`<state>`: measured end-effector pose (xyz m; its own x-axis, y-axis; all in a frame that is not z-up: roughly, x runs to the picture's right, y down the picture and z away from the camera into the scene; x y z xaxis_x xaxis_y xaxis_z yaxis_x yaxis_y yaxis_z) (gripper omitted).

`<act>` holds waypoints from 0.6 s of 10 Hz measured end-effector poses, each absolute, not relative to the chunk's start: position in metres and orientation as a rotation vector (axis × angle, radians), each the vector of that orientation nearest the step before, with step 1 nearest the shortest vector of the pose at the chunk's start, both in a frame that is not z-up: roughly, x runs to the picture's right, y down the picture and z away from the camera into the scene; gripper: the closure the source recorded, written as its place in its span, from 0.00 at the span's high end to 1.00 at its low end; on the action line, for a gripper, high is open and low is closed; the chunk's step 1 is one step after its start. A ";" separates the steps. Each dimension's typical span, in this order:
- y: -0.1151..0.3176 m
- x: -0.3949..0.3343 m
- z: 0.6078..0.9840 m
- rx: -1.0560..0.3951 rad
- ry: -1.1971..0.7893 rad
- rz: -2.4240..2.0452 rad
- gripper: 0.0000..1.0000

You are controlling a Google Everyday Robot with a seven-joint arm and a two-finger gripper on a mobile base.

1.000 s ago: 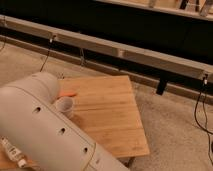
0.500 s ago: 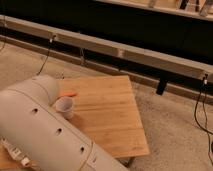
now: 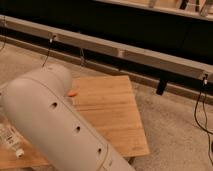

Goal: Place the bottle in the ceramic bowl

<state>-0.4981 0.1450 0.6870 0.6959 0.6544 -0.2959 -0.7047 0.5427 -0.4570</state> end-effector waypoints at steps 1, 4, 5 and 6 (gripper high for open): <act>0.127 -0.492 0.673 -0.565 0.068 0.822 0.00; 0.082 -0.462 0.635 -0.499 -0.077 0.856 0.00; 0.080 -0.454 0.632 -0.488 -0.106 0.857 0.00; 0.079 -0.439 0.628 -0.467 -0.154 0.860 0.00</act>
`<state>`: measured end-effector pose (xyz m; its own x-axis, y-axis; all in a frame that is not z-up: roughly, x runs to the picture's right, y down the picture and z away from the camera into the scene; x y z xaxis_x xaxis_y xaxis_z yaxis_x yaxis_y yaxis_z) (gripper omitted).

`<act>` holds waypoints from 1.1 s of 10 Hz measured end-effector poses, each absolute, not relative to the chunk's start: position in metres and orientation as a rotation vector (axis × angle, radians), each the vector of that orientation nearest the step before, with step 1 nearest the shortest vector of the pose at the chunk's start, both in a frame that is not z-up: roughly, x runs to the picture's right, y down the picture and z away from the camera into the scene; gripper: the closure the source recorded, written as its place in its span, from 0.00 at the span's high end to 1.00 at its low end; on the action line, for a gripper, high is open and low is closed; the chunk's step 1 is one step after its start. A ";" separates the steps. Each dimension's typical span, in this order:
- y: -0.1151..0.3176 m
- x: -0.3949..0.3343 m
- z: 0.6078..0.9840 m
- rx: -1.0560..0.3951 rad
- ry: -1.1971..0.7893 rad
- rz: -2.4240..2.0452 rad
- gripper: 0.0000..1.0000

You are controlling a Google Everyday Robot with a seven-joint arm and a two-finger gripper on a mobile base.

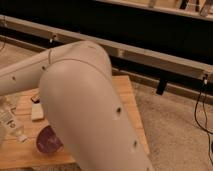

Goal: Place the bottle in the ceramic bowl

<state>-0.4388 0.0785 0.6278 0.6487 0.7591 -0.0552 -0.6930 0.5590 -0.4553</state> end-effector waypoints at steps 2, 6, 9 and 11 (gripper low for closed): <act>0.080 -0.403 0.623 -0.425 -0.228 0.869 0.00; 0.114 -0.338 0.638 -0.408 -0.247 0.875 0.00; 0.141 -0.326 0.663 -0.420 -0.206 0.860 0.00; 0.140 -0.330 0.678 -0.407 -0.193 0.864 0.00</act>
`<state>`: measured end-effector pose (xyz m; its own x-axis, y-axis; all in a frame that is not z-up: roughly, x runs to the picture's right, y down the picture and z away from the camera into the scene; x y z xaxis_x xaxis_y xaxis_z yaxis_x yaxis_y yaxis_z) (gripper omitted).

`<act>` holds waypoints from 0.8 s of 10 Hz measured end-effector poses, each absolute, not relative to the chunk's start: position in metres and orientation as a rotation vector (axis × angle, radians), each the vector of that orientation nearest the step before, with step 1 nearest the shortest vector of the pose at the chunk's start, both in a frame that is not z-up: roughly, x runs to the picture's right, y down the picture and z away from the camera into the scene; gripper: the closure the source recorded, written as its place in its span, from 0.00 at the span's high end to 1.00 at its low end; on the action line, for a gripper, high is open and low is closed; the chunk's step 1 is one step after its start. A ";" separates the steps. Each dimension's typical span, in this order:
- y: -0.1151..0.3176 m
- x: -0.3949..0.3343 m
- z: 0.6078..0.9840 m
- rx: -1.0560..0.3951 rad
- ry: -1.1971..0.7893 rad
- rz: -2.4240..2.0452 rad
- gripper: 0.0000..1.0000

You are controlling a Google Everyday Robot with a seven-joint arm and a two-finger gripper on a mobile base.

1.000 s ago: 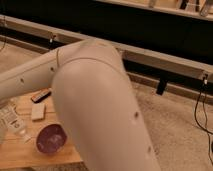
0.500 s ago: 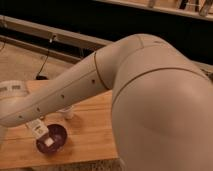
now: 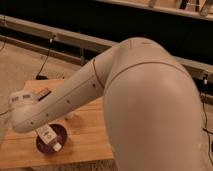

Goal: Place the bottle in the ceramic bowl

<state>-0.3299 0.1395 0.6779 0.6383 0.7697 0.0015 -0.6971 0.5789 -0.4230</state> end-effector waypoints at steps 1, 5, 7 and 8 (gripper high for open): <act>0.138 -0.330 0.686 -0.396 -0.181 0.868 0.00; 0.144 -0.335 0.715 -0.396 -0.137 0.887 0.00; 0.150 -0.342 0.724 -0.404 -0.124 0.887 0.00; 0.152 -0.344 0.728 -0.406 -0.117 0.887 0.00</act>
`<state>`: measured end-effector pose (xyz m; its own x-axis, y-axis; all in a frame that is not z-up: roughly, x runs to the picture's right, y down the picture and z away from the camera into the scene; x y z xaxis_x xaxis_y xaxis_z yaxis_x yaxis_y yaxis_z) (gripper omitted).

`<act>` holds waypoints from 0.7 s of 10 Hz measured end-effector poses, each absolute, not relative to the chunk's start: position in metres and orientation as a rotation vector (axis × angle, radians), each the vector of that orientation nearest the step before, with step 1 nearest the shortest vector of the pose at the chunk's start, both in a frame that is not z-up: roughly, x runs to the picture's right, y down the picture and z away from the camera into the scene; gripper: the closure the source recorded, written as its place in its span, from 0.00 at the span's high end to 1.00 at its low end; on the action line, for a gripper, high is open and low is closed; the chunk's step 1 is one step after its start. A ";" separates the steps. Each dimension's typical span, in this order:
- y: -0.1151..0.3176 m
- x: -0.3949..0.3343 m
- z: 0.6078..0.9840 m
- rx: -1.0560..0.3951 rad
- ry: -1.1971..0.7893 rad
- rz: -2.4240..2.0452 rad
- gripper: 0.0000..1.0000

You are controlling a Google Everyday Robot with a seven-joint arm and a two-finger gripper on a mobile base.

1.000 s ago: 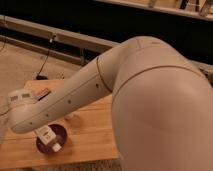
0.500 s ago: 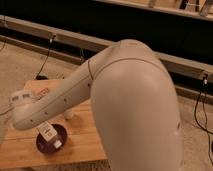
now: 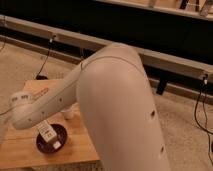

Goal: Place the bottle in the ceramic bowl

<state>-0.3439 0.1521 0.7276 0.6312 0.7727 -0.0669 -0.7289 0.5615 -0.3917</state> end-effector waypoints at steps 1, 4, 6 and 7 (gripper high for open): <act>0.154 -0.344 0.731 -0.409 -0.110 0.888 0.00; 0.162 -0.343 0.741 -0.417 -0.083 0.887 0.00; 0.164 -0.343 0.746 -0.424 -0.068 0.894 0.08; 0.163 -0.343 0.747 -0.427 -0.063 0.896 0.18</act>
